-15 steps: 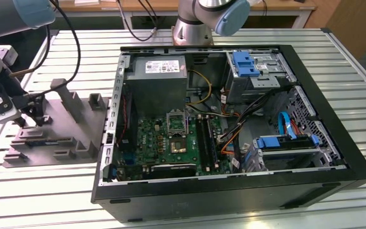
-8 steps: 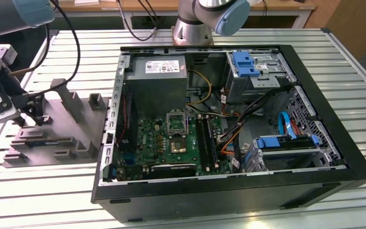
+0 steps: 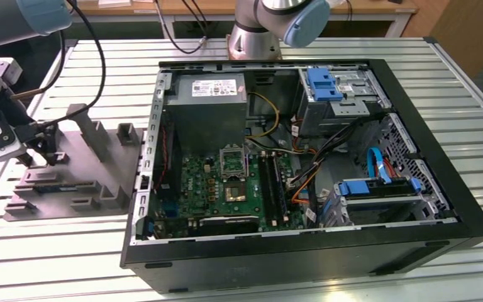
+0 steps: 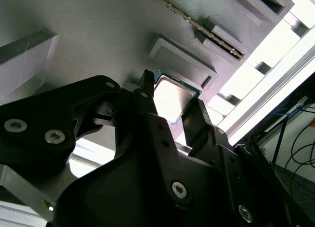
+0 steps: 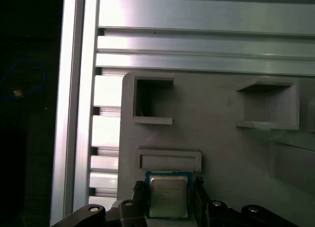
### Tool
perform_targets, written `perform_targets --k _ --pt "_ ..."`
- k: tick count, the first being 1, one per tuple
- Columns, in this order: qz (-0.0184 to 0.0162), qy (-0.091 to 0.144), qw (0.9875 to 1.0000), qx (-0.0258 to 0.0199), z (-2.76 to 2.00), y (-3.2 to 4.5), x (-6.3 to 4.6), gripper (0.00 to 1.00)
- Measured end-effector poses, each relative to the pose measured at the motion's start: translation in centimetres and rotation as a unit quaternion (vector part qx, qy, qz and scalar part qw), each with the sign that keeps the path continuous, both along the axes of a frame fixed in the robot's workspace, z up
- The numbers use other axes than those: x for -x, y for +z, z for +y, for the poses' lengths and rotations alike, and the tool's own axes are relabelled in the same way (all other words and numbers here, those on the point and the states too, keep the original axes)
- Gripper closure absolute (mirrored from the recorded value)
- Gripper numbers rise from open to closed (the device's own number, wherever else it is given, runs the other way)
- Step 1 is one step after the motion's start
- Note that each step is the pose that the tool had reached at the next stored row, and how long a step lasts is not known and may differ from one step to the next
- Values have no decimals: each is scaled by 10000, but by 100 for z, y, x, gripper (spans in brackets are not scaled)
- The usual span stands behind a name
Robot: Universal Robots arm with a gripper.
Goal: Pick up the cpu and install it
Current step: 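Pick up the cpu and move it towards the insertion slot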
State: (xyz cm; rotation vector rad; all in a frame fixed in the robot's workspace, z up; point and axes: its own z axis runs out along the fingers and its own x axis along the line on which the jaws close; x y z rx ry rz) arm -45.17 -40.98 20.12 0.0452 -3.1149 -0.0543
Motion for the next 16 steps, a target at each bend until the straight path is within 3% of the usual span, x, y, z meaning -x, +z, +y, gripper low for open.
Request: perform_targets --k 16 --pt "0 0 10000 0 0 40 0 53"
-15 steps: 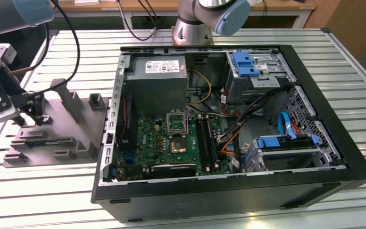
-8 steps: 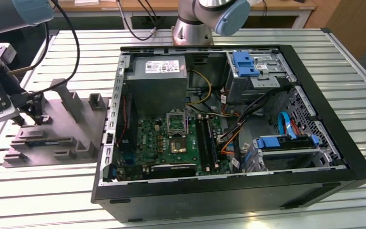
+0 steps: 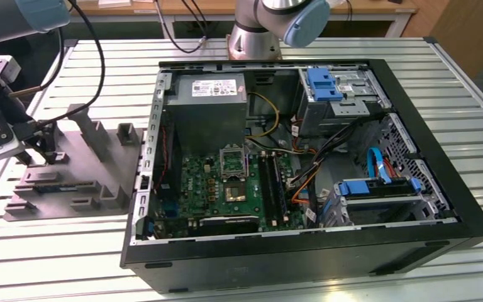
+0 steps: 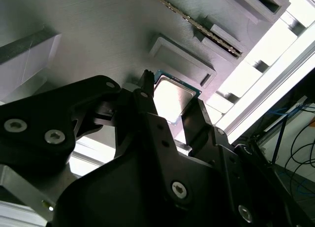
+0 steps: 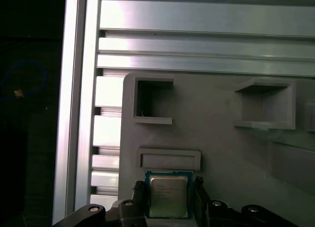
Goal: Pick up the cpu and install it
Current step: 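Pick up the cpu and move it towards the insertion slot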
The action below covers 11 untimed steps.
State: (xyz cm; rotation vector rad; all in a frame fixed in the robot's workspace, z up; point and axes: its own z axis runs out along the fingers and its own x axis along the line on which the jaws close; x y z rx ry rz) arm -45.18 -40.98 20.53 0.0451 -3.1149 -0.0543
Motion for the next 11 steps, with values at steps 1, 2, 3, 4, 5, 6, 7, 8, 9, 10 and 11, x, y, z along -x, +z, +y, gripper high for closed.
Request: perform_targets --k 1,2,3,4,5,6,7,8,9,10,11 --pt "0 0 10000 0 0 0 0 53" --pt "1 0 10000 0 0 1 0 53" --pt "1 0 10000 0 0 3 0 53" --pt "0 0 10000 0 0 4 0 53" --pt "0 0 10000 0 0 6 0 53" --pt "0 0 10000 0 0 8 0 53" --pt "0 0 10000 0 0 10 0 53" --pt "0 0 10000 0 0 13 0 53" --pt "1 0 10000 0 0 17 0 53" --pt "1 0 10000 1 0 22 0 53" --pt "0 0 10000 0 0 25 0 53"
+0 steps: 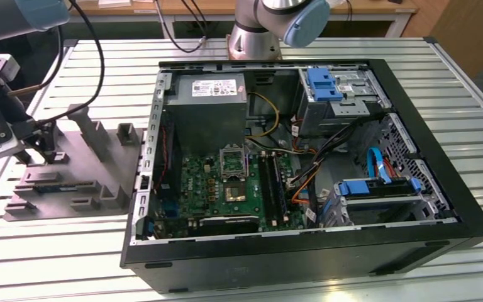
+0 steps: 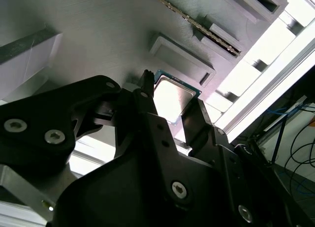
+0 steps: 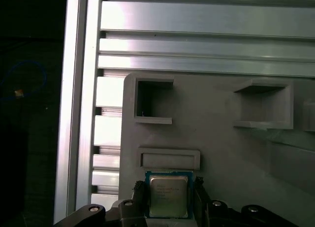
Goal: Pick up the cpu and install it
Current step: 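Pick up the cpu and move it towards the insertion slot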
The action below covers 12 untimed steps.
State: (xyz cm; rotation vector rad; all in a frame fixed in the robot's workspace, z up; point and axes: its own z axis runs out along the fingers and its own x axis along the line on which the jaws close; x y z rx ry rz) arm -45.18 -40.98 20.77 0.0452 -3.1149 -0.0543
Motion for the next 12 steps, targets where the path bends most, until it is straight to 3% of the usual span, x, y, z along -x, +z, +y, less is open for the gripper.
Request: perform_targets --k 12 --pt "1 0 10000 0 0 23 0 53"
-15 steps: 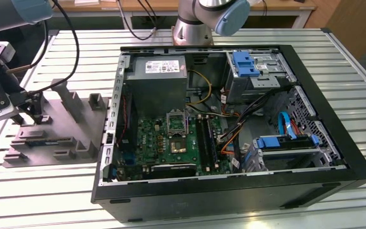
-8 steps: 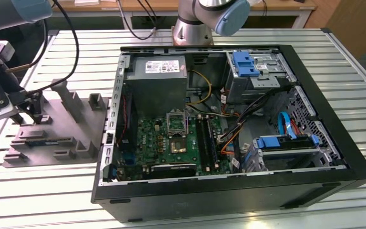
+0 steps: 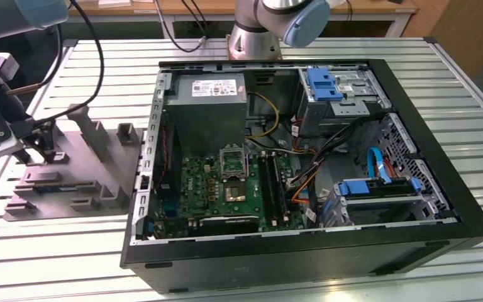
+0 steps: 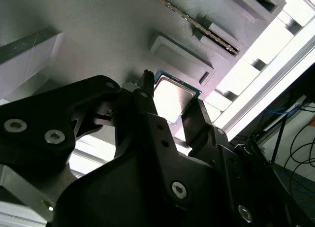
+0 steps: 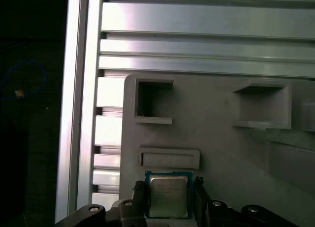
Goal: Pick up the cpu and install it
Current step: 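Pick up the cpu and move it towards the insertion slot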
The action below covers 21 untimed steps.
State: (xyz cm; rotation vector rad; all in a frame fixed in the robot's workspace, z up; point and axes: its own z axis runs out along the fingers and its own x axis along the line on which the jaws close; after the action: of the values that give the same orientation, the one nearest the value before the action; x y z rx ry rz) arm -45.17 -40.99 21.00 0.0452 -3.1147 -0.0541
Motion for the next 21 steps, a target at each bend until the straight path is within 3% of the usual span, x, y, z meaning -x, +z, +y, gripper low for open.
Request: perform_targets --k 21 --pt "-1 -1 10000 -1 0 55 0 53"
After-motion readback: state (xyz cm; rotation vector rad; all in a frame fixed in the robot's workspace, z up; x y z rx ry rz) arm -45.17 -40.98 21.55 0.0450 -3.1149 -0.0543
